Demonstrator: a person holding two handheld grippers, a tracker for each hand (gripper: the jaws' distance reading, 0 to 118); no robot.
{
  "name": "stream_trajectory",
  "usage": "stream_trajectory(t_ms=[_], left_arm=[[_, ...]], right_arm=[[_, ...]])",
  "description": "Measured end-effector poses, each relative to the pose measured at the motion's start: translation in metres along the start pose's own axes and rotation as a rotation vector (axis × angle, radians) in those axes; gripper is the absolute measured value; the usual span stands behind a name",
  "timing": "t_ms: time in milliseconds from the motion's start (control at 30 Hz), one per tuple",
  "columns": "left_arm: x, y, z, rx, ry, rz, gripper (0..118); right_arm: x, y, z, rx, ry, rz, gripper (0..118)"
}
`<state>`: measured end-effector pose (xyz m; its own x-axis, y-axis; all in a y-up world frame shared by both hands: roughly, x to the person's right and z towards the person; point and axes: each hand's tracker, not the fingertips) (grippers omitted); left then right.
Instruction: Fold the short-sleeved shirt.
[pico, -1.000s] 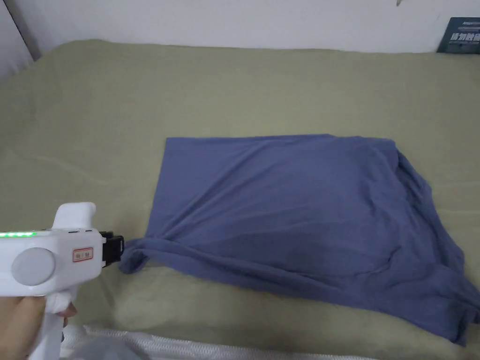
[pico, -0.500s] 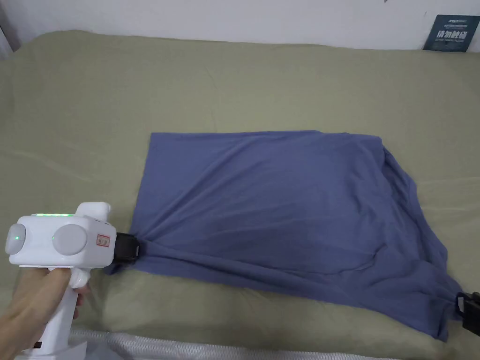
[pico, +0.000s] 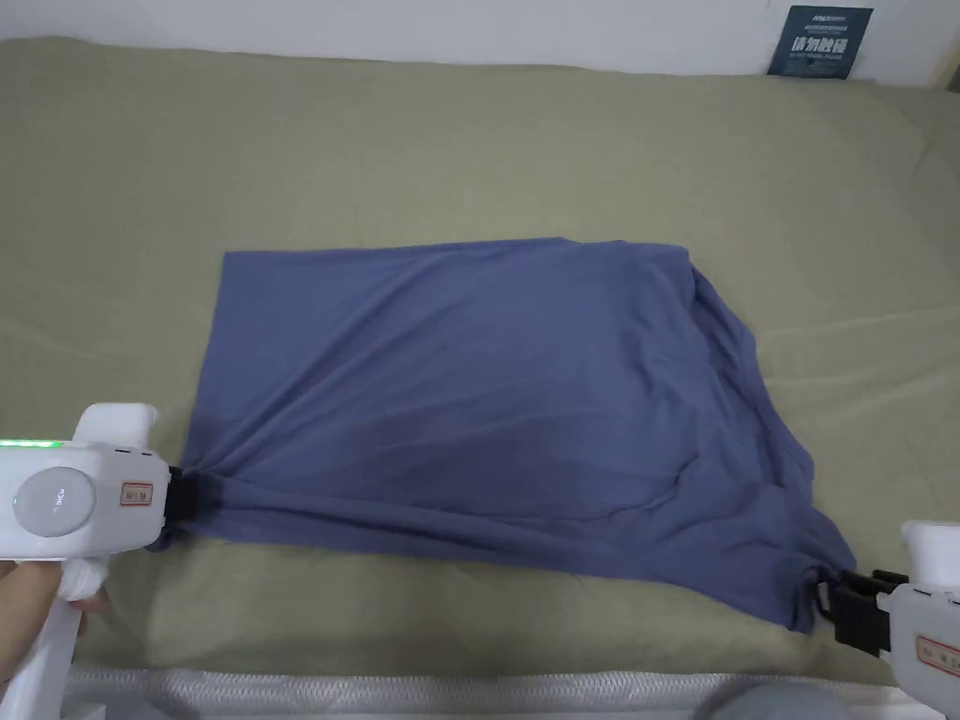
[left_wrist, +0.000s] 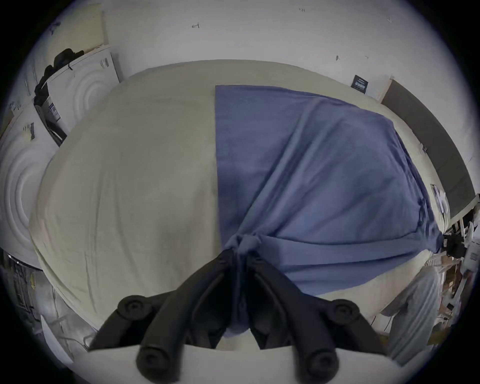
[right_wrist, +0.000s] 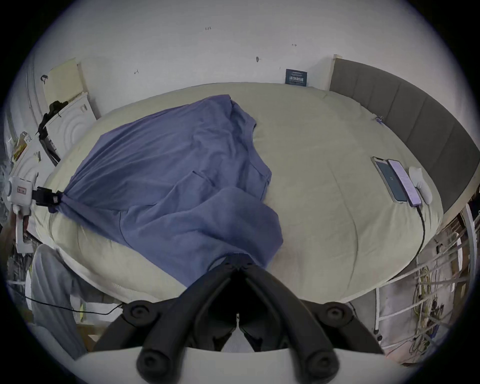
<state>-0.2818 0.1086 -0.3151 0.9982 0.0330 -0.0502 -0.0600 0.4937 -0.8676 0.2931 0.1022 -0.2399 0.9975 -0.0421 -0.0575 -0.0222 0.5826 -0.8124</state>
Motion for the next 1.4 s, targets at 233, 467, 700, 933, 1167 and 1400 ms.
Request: stream_trajectory(t_ms=[233, 467, 700, 933, 1167, 1400], left_arm=[[0.002, -0.001, 0.0, 0.001, -0.001, 0.007, 10], [-0.007, 0.001, 0.015, 0.051, -0.055, 0.021, 10], [-0.022, 0.028, 0.038, 0.124, -0.111, 0.068, 10], [-0.031, 0.08, 0.009, 0.11, -0.13, 0.141, 10], [-0.048, 0.13, -0.046, 0.027, -0.198, 0.245, 10], [-0.029, 0.154, -0.074, 0.019, -0.143, 0.178, 10]], right_arm=[[0.0, -0.003, -0.032, -0.093, 0.023, 0.011, 83], [-0.004, 0.022, -0.007, 0.019, 0.059, 0.002, 7], [-0.014, 0.1, 0.016, 0.129, 0.063, 0.052, 7], [-0.028, 0.184, -0.041, 0.115, 0.021, 0.109, 7], [-0.033, 0.233, -0.119, 0.008, -0.029, 0.137, 7], [-0.029, 0.248, -0.158, -0.032, -0.051, 0.123, 7]])
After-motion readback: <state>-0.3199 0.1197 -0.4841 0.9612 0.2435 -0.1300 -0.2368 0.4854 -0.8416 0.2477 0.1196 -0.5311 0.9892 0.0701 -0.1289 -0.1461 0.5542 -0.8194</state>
